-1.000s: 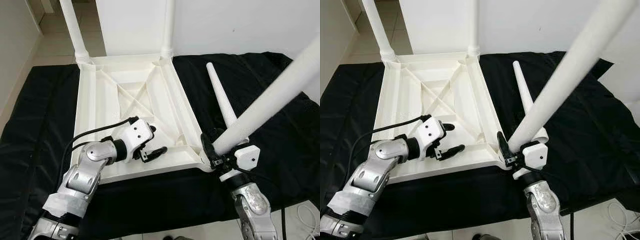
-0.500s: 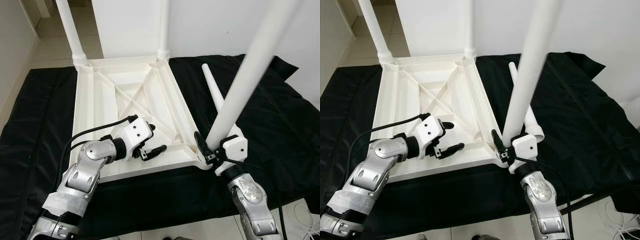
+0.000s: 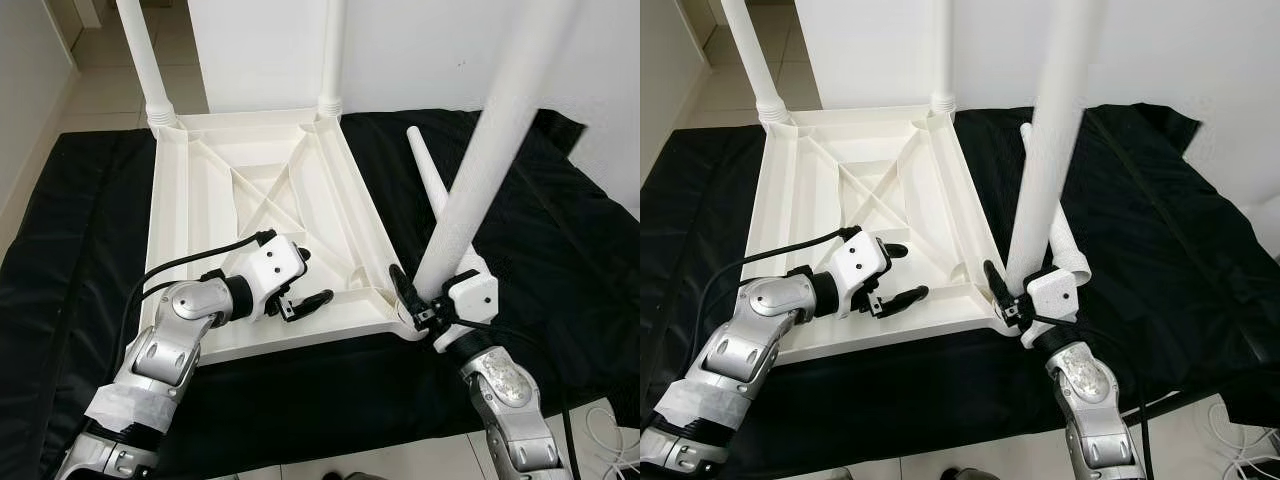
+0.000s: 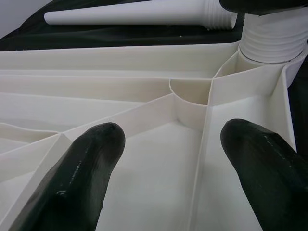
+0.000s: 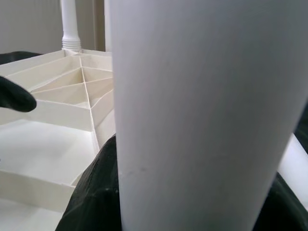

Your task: Building children table

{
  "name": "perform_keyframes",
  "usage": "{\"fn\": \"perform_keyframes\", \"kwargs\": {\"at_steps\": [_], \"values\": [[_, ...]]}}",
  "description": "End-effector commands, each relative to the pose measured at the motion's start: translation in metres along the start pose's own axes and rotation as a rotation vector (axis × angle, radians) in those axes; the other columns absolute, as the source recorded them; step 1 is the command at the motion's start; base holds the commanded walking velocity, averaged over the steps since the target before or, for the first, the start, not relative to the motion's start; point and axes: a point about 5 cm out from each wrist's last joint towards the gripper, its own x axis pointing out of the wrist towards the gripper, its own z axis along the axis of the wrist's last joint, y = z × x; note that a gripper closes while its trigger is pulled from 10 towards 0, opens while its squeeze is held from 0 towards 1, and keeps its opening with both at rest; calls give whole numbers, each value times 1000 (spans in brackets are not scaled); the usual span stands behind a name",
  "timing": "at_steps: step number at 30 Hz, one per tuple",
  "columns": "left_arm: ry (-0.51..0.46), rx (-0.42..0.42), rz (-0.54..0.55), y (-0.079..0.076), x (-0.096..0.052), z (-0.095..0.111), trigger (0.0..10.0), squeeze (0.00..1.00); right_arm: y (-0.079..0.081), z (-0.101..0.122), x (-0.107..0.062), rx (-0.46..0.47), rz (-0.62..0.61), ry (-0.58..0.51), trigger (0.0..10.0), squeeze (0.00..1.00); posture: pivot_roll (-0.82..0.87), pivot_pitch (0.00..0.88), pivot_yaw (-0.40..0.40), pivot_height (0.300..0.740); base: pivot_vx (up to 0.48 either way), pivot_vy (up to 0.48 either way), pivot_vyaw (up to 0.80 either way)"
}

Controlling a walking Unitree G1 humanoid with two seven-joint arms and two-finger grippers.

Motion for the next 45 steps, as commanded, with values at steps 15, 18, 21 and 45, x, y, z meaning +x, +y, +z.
{"fn": "perform_keyframes", "kwargs": {"at_steps": [15,18,21,45], "values": [[8,13,90,4,-1,0,10000,0,-11,-50,-23,191,-177,272,10000,0,-19,91,5,740,0,0,0],[8,16,90,5,-1,0,10000,0,-11,-53,-25,243,-217,276,10000,0,-19,91,6,740,0,0,0],[8,16,91,5,-1,0,10000,0,-11,-54,-25,212,-227,284,10000,0,-18,90,8,740,0,0,0],[4,18,101,5,-1,1,10000,0,-3,-51,-28,78,-140,264,10000,0,-21,101,6,740,0,0,0]]}}
